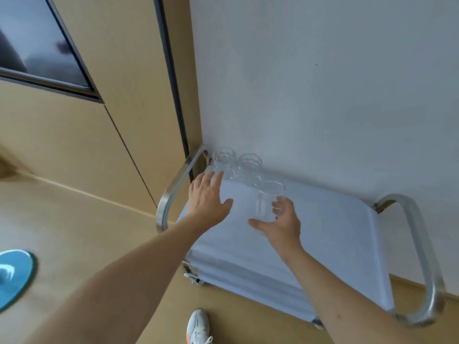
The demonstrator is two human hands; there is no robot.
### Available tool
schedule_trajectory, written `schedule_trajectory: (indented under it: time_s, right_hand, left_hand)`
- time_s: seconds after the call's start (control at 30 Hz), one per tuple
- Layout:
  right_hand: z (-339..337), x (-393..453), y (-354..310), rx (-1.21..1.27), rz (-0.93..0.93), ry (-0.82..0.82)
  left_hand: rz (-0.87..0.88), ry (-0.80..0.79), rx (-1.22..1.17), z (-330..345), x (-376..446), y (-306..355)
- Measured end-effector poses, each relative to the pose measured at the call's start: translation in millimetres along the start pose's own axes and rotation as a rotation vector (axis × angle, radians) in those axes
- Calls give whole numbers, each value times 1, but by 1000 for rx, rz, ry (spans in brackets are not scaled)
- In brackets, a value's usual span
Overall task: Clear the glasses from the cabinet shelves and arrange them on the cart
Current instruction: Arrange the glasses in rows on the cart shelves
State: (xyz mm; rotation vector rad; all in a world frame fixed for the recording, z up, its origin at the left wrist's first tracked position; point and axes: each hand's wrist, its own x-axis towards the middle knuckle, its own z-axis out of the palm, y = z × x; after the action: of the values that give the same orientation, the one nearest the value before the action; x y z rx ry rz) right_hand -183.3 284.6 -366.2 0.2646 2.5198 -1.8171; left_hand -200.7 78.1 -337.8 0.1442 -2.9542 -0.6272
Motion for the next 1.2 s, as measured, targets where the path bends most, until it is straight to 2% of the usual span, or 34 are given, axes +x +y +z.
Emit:
schedule_trajectory:
  time_s: [0.37, 0.57, 1.0, 1.2]
  right_hand:
    - [-25, -115, 28, 1, 1, -215]
    - [-12, -154, 50, -28, 33, -280]
    - [56, -187, 170, -110, 266, -249]
    - [96, -168, 228, -138, 269, -265]
  left_hand:
    - [-121, -26, 38, -10, -165, 20]
    - [-202, -52, 9, 10, -214, -1]
    - [-263, -219, -30, 128, -256, -98]
    - [-240, -215, -27, 194, -251, -135]
